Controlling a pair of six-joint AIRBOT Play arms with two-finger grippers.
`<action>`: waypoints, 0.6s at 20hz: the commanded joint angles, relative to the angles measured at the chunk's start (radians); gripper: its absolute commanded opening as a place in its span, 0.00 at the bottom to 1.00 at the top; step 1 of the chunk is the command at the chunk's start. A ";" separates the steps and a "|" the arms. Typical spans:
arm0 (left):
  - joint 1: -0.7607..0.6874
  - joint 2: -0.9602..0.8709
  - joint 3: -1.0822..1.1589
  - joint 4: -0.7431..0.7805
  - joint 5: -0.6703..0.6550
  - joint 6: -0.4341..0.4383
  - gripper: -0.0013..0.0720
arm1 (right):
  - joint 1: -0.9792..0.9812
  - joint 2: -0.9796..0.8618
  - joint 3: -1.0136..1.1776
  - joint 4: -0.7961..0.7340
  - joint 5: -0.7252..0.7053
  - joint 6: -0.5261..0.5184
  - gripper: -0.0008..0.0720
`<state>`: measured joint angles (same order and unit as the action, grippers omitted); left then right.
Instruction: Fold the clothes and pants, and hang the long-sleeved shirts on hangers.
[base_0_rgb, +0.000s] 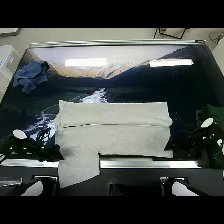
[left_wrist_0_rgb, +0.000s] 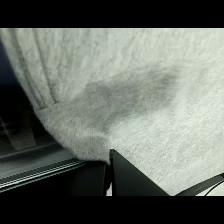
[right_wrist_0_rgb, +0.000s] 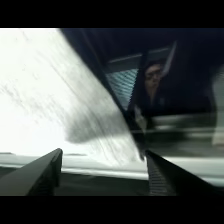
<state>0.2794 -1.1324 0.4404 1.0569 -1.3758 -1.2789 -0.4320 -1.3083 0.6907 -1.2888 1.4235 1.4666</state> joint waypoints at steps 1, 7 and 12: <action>0.000 0.001 0.003 0.001 0.000 0.000 0.06 | 0.000 0.000 -0.033 0.038 -0.071 -0.008 0.73; 0.000 0.010 0.025 0.001 -0.006 0.001 0.05 | -0.001 0.003 -0.026 0.059 -0.007 -0.025 0.08; -0.001 0.028 0.243 0.001 -0.100 -0.024 0.05 | 0.000 0.009 0.160 0.106 0.100 0.035 0.07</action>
<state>0.2790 -1.1110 0.5743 1.0584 -1.4254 -1.2812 -0.4324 -1.3018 0.7555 -1.2198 1.4605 1.4559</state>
